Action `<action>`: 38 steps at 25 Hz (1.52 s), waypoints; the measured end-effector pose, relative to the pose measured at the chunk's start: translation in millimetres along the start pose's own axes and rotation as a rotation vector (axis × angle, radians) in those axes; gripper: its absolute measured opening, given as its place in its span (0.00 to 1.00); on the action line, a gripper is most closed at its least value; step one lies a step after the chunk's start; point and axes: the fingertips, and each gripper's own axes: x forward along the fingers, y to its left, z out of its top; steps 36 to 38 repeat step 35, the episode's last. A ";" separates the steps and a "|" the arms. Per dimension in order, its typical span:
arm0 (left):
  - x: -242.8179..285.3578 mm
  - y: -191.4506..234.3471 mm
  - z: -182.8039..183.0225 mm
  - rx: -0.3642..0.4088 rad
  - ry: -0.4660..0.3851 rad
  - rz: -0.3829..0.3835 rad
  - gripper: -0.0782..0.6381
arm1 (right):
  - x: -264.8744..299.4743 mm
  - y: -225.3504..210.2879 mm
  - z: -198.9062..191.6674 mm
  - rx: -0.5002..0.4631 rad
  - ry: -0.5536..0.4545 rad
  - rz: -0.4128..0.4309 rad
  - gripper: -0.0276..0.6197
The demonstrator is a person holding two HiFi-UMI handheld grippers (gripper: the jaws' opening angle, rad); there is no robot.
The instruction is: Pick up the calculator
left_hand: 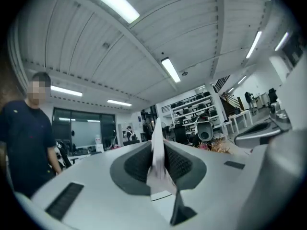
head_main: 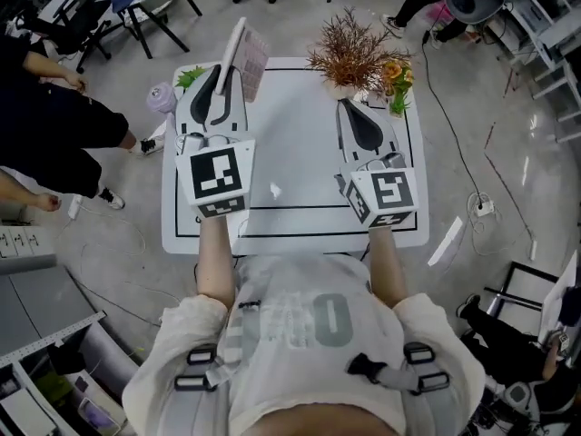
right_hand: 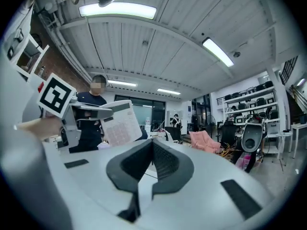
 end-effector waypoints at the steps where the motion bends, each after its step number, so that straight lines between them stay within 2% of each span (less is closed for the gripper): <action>1: -9.2 0.5 10.7 0.014 -0.027 0.020 0.22 | -1.5 -0.9 5.7 -0.004 -0.017 -0.011 0.05; 4: -34.7 1.8 28.2 0.054 -0.074 0.078 0.22 | -9.4 -3.0 19.0 -0.019 -0.060 -0.044 0.05; 6: -49.2 5.5 25.2 0.072 -0.066 0.111 0.22 | -15.6 -1.9 24.6 -0.029 -0.082 -0.062 0.05; 10: -63.9 7.6 15.6 0.062 -0.044 0.133 0.22 | -24.3 -1.7 29.8 -0.042 -0.108 -0.083 0.05; 16: -67.8 13.8 14.8 0.051 -0.040 0.137 0.21 | -23.2 5.1 34.7 -0.052 -0.115 -0.082 0.05; 20: -68.8 6.1 1.5 0.020 -0.018 0.121 0.20 | -27.3 5.2 31.0 -0.030 -0.118 -0.074 0.05; 25: -72.0 -2.6 12.6 0.006 -0.060 0.094 0.20 | -34.7 7.9 28.7 -0.034 -0.108 -0.070 0.05; 28: -71.7 -5.4 23.2 0.018 -0.083 0.087 0.20 | -38.6 4.2 29.6 -0.032 -0.111 -0.079 0.05; 38: -77.6 1.3 26.7 0.037 -0.082 0.106 0.20 | -41.5 7.5 29.7 -0.039 -0.115 -0.083 0.05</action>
